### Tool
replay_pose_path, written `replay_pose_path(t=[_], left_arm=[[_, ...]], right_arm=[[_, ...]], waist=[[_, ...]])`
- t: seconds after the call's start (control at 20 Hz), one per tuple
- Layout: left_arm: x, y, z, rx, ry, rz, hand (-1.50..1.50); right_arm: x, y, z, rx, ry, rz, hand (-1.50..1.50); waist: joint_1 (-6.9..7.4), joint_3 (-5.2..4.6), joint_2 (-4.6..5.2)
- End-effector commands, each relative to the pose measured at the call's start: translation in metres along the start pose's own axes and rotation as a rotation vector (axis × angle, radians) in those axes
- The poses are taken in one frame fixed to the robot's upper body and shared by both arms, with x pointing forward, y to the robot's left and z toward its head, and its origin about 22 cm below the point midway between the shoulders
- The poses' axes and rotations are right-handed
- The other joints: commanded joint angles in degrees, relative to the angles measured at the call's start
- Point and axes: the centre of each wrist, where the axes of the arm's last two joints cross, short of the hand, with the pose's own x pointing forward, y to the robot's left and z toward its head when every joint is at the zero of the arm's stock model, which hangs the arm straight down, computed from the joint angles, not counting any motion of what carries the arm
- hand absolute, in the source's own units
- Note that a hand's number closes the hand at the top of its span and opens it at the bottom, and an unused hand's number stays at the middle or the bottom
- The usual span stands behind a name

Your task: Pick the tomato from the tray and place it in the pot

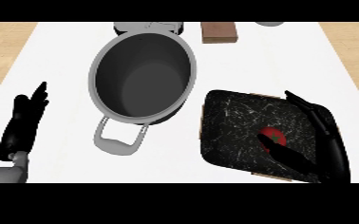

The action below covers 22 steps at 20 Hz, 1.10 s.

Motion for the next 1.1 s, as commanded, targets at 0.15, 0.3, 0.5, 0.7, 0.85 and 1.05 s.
replay_pose_path(t=[0.15,0.3,0.5,0.7,0.85,1.05], left_arm=[[0.009,0.003,0.003,0.012,0.039,0.014,0.00],[0.010,-0.007,-0.003,0.008,0.039,0.001,0.00],[0.004,0.008,0.002,0.005,0.049,-0.009,0.00],[0.015,-0.001,-0.003,-0.028,0.039,-0.006,0.00],[0.006,-0.007,-0.007,-0.005,0.035,-0.015,0.00],[0.004,-0.013,-0.008,-0.004,0.032,-0.022,0.00]], right_arm=[[0.043,-0.028,0.031,0.150,0.043,0.228,-1.50],[0.052,-0.055,0.015,0.167,0.135,0.416,-1.50],[0.086,-0.070,0.017,0.335,0.237,0.530,-1.50],[0.102,-0.064,0.006,0.481,0.355,0.652,-1.50],[0.120,-0.066,0.006,0.633,0.421,0.658,-1.50],[0.137,-0.052,0.002,0.691,0.480,0.685,-1.50]], waist=[[0.48,-0.07,-0.20],[0.22,-0.20,-0.04],[0.62,-0.21,-0.19],[1.80,-0.20,0.28],[1.43,-0.15,0.40],[1.40,-0.03,0.27]])
